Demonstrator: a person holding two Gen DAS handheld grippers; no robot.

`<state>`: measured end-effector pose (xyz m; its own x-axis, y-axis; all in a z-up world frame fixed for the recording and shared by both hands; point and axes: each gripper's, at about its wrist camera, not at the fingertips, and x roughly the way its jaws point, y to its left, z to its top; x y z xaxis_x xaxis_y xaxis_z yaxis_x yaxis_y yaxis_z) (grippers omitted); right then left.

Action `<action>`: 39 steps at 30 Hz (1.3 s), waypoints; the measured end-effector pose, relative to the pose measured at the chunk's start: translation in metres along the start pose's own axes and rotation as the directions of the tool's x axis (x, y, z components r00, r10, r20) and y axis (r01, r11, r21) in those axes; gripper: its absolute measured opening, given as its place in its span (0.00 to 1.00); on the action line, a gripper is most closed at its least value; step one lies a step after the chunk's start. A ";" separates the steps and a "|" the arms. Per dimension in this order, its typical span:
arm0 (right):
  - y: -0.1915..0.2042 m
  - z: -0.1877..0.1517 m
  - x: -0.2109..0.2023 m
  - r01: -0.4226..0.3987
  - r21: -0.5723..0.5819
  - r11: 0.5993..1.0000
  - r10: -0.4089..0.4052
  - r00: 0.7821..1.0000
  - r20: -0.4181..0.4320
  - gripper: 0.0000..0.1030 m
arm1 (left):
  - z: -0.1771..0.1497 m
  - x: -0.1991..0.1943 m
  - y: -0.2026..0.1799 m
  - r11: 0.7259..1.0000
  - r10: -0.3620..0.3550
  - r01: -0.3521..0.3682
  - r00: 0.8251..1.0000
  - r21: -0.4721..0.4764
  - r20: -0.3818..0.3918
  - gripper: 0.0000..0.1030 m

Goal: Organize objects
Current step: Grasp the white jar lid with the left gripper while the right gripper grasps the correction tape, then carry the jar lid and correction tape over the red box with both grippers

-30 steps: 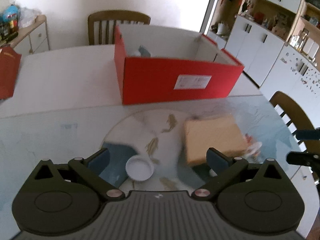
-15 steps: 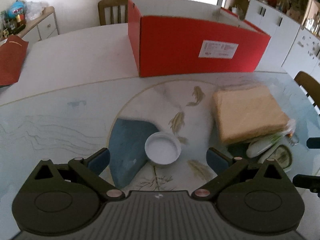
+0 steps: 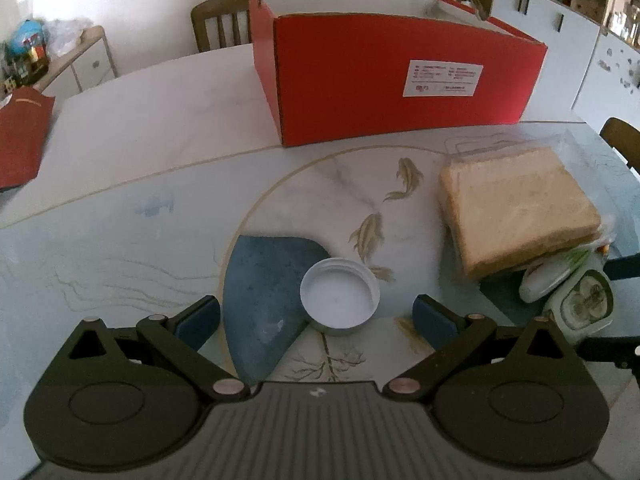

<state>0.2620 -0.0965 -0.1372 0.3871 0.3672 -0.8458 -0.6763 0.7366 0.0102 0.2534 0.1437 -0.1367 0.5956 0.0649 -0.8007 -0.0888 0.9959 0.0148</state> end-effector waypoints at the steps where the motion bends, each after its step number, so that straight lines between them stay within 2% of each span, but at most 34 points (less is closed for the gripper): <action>1: -0.001 0.001 0.001 -0.005 -0.004 1.000 0.005 1.000 0.002 0.74 | 0.000 0.000 0.000 1.000 0.001 -0.001 1.000 -0.001 0.003 1.00; 10: 0.001 0.008 0.006 -0.043 -0.054 0.998 0.044 0.999 0.024 0.76 | 0.000 0.001 0.000 1.000 -0.001 0.000 1.000 0.005 0.022 1.00; 16: 0.011 0.007 0.006 -0.066 -0.096 0.993 0.069 0.997 0.032 0.74 | -0.001 -0.002 -0.004 0.999 -0.017 0.016 0.999 0.027 0.034 0.89; 18: 0.015 0.006 0.006 -0.072 -0.110 0.991 0.076 0.997 0.032 0.73 | 0.000 -0.002 -0.006 0.999 -0.026 0.025 0.999 0.037 0.037 0.84; 20: 0.018 0.006 0.005 -0.074 -0.116 0.990 0.078 0.996 0.032 0.72 | 0.000 -0.003 -0.008 0.998 -0.037 0.035 0.998 0.051 0.042 0.73; 21: 0.019 0.006 0.005 -0.075 -0.116 0.990 0.079 0.996 0.033 0.69 | 0.001 -0.004 -0.009 0.998 -0.042 0.040 0.998 0.057 0.044 0.70; 23: 0.021 0.006 0.003 -0.079 -0.118 0.990 0.084 0.996 0.035 0.62 | 0.002 -0.004 -0.010 0.997 -0.051 0.048 0.998 0.068 0.043 0.58; 24: 0.021 0.006 0.003 -0.079 -0.118 0.990 0.084 0.996 0.037 0.55 | 0.003 -0.005 -0.011 0.996 -0.054 0.051 0.998 0.071 0.043 0.55; 28: 0.024 0.005 0.001 -0.065 -0.104 0.992 0.069 0.997 0.038 0.55 | 0.003 -0.008 -0.015 0.994 -0.068 0.064 0.997 0.086 0.041 0.37; 39: 0.018 -0.008 -0.017 -0.083 0.059 0.995 0.081 0.996 0.028 0.54 | -0.010 -0.025 -0.025 0.990 -0.134 0.133 0.991 0.035 0.010 0.37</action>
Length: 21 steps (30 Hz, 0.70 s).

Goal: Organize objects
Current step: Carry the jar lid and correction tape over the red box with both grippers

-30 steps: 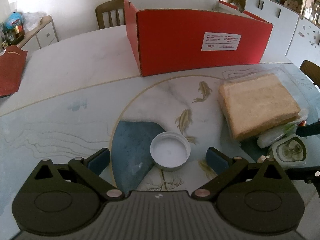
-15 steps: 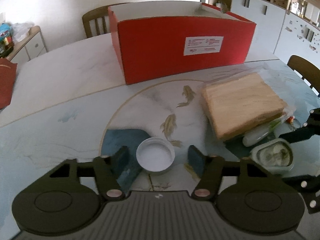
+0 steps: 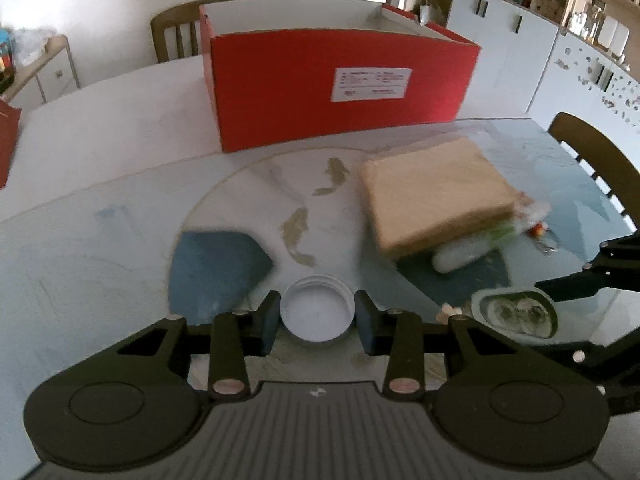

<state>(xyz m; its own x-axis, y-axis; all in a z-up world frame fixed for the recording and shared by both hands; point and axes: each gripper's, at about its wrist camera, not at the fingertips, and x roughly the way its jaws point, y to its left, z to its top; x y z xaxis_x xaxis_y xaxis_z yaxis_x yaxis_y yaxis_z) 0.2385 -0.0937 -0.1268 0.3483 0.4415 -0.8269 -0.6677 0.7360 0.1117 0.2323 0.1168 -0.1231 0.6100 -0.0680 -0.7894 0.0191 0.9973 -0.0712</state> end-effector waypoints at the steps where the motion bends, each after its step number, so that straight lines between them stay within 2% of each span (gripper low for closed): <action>1: -0.001 -0.001 -0.004 -0.003 0.019 1.000 0.003 1.000 0.005 0.54 | -0.001 -0.003 -0.003 1.000 -0.010 0.010 1.000 -0.001 -0.002 0.37; 11: -0.006 0.007 -0.044 0.013 0.102 0.995 -0.022 0.996 0.086 0.54 | 0.005 -0.033 -0.027 0.998 -0.063 0.063 0.998 -0.007 0.016 0.37; 21: -0.026 0.047 -0.073 0.066 0.151 0.986 -0.093 0.980 0.177 0.54 | 0.046 -0.057 -0.045 0.996 -0.092 0.090 0.991 0.027 0.097 0.37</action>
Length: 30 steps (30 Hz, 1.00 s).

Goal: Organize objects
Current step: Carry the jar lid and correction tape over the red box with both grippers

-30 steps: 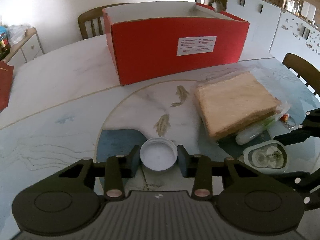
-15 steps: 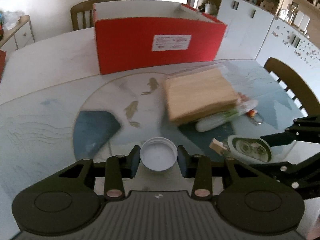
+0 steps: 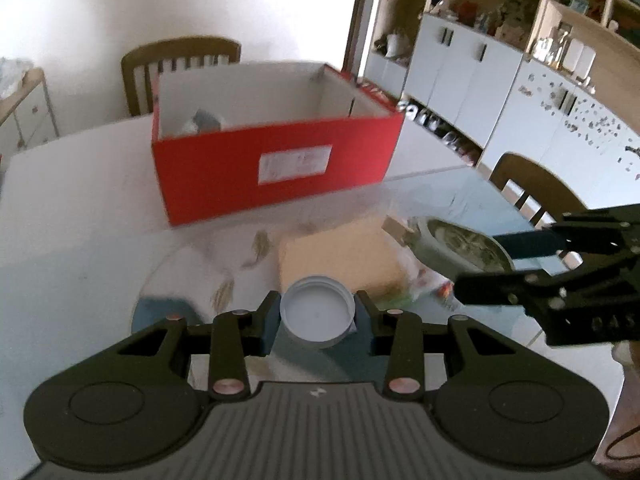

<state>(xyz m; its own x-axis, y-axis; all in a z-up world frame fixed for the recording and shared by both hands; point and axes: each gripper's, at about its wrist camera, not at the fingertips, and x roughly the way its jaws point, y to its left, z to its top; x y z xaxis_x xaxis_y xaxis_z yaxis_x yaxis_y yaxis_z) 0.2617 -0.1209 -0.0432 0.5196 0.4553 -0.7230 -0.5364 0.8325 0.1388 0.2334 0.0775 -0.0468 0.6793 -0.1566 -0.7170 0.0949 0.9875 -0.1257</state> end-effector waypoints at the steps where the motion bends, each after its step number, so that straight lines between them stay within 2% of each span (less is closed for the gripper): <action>1: -0.003 0.007 -0.001 0.007 0.005 1.000 -0.007 1.000 0.011 0.54 | 0.005 0.000 -0.001 1.000 -0.001 0.001 1.000 0.004 0.009 0.37; 12: -0.030 0.077 0.006 0.086 -0.007 0.996 -0.085 0.989 0.118 0.54 | 0.072 0.004 0.000 0.997 0.013 -0.021 0.994 0.068 0.112 0.37; 22: -0.049 0.127 0.039 0.140 -0.019 0.990 -0.135 0.979 0.149 0.54 | 0.126 0.033 0.023 0.996 0.058 -0.065 0.993 0.063 0.101 0.37; 30: -0.059 0.155 0.075 0.136 -0.016 0.991 -0.134 0.985 0.107 0.54 | 0.162 0.065 0.038 0.996 0.053 -0.058 0.997 0.070 0.063 0.37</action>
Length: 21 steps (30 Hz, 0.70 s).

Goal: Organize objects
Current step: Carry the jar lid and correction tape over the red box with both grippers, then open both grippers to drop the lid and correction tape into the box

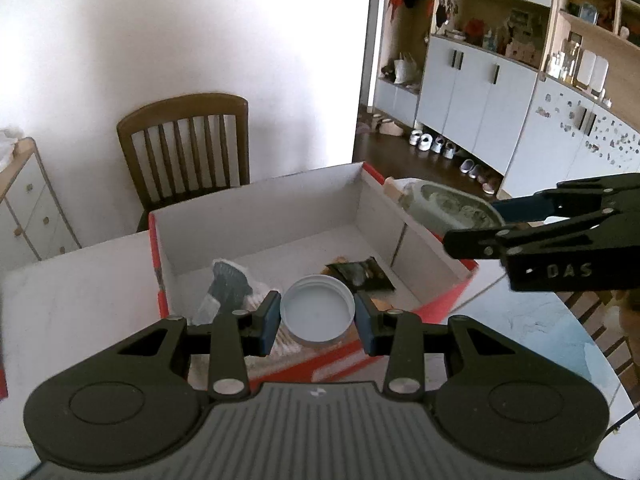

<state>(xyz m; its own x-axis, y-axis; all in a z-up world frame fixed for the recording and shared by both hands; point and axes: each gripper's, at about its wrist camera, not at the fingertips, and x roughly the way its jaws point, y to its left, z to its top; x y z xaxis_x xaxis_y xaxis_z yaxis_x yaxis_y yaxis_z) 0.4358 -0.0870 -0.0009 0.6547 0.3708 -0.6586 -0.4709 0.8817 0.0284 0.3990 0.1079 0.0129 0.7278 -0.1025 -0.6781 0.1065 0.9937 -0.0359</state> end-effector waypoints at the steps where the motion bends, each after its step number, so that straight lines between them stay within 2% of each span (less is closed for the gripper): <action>1: 0.000 0.003 0.007 0.000 -0.001 1.000 0.000 1.000 -0.012 0.54 | 0.003 0.004 0.001 1.000 0.003 -0.003 1.000 0.007 -0.004 0.37; 9: -0.002 0.018 0.049 -0.001 -0.006 1.000 0.000 0.997 -0.079 0.54 | 0.013 0.045 0.016 0.999 0.038 -0.038 0.997 0.003 -0.066 0.37; 15: 0.003 0.018 0.082 0.003 -0.035 0.999 -0.008 0.988 -0.153 0.54 | 0.011 0.074 0.025 0.998 0.064 -0.060 0.989 0.032 -0.132 0.37; 21: 0.012 0.011 0.106 0.005 -0.071 0.997 -0.020 0.977 -0.215 0.54 | 0.004 0.093 0.032 0.998 0.065 -0.062 0.981 0.023 -0.182 0.37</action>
<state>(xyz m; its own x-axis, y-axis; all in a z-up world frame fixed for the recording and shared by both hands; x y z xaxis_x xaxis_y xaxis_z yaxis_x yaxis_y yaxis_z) 0.5057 -0.0342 -0.0619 0.5220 0.2817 -0.8050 -0.5082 0.8608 -0.0283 0.4728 0.1297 -0.0490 0.5976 -0.0275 -0.8013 0.0764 0.9968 0.0228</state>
